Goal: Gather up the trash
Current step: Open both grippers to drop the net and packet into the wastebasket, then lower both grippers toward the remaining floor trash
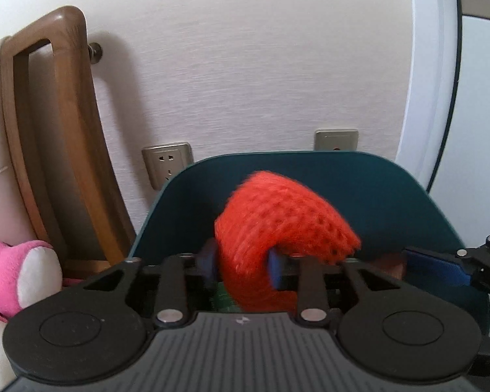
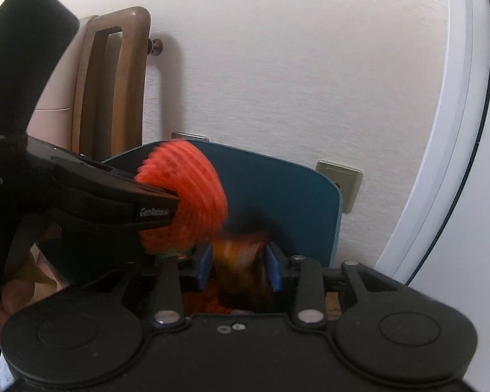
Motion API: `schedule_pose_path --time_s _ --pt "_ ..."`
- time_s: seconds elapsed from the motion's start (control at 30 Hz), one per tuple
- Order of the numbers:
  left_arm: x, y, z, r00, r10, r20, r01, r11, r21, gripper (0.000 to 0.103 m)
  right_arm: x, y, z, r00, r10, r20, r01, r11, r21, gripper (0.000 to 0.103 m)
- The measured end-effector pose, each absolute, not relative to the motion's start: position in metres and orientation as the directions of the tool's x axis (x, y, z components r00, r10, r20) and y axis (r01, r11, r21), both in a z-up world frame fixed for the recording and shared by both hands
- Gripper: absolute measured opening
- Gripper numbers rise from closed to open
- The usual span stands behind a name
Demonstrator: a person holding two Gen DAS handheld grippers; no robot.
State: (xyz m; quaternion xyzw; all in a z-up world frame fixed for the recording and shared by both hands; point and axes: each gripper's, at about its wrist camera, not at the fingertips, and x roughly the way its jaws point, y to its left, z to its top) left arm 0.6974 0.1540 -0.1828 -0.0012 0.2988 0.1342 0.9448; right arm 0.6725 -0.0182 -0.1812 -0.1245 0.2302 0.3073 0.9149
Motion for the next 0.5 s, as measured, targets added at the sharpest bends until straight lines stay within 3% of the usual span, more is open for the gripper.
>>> schedule_pose_path --time_s 0.07,0.17,0.3,0.37,0.5 --pt "0.696 0.154 -0.182 0.793 0.249 -0.557 -0.252 0.965 0.072 0.074 0.672 -0.019 -0.180 0.706 0.508 -0.493 -0.617 0.784 -0.076 0.043" --pt "0.687 0.154 -0.178 0.811 0.251 -0.529 -0.250 0.965 0.074 0.077 0.670 -0.019 -0.177 0.719 0.503 -0.479 -0.606 0.792 -0.077 0.063" --pt "0.674 0.156 -0.170 0.824 0.233 -0.516 -0.248 0.968 0.040 0.080 0.661 -0.021 -0.168 0.730 0.504 -0.461 -0.598 0.798 -0.072 0.070" --pt "0.666 0.155 -0.165 0.831 0.226 -0.508 -0.241 0.970 0.038 0.082 0.653 -0.024 -0.162 0.737 0.504 -0.449 -0.589 0.805 -0.063 0.079" --pt "0.649 0.154 -0.155 0.843 0.222 -0.489 -0.238 0.971 0.030 0.083 0.635 -0.031 -0.149 0.753 0.501 -0.428 -0.576 0.815 -0.059 0.083"
